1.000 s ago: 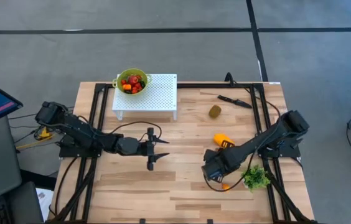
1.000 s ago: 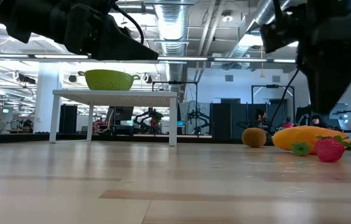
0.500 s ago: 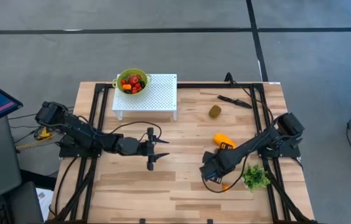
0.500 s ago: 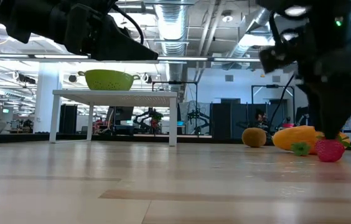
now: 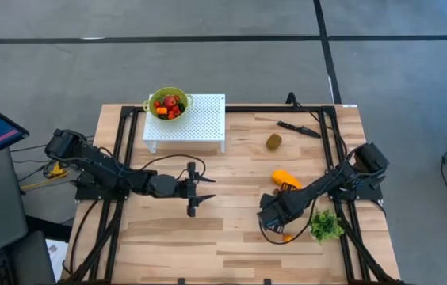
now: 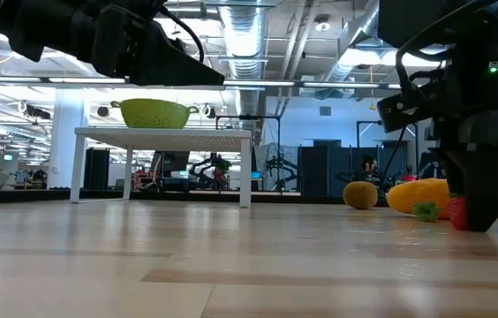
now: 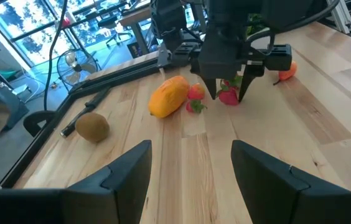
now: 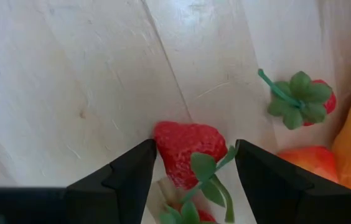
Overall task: Pick & Place Fruit
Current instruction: Put the strawberry into the green strainer bowl on the shelf
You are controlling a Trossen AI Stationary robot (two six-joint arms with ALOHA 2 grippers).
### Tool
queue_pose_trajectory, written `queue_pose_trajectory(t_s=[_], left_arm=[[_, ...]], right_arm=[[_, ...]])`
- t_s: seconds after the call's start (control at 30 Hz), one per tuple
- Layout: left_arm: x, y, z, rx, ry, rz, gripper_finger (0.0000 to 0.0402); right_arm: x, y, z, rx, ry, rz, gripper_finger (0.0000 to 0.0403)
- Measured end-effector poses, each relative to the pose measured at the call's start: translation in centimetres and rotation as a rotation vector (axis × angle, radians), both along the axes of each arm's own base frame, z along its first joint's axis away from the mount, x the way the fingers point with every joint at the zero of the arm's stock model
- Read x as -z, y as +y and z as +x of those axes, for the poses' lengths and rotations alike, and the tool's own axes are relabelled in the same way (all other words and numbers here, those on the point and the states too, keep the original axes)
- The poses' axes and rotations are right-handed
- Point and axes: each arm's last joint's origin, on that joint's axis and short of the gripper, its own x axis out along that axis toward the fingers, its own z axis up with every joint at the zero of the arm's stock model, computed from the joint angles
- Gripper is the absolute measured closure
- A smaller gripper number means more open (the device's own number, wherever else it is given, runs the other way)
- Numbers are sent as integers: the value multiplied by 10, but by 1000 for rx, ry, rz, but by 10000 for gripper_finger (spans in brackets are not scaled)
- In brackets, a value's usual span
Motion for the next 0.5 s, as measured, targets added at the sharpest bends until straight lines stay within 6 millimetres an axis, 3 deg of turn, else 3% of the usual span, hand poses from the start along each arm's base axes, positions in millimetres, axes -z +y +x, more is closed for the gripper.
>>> queue_pose_trajectory(t_s=[0.2, 0.5], left_arm=[[0, 0, 0, 0, 0, 0, 188], [0, 0, 0, 0, 0, 0, 188]], right_arm=[[1, 0, 1, -11, -10, 6, 197], [2, 1, 2, -50, -14, 13, 273]])
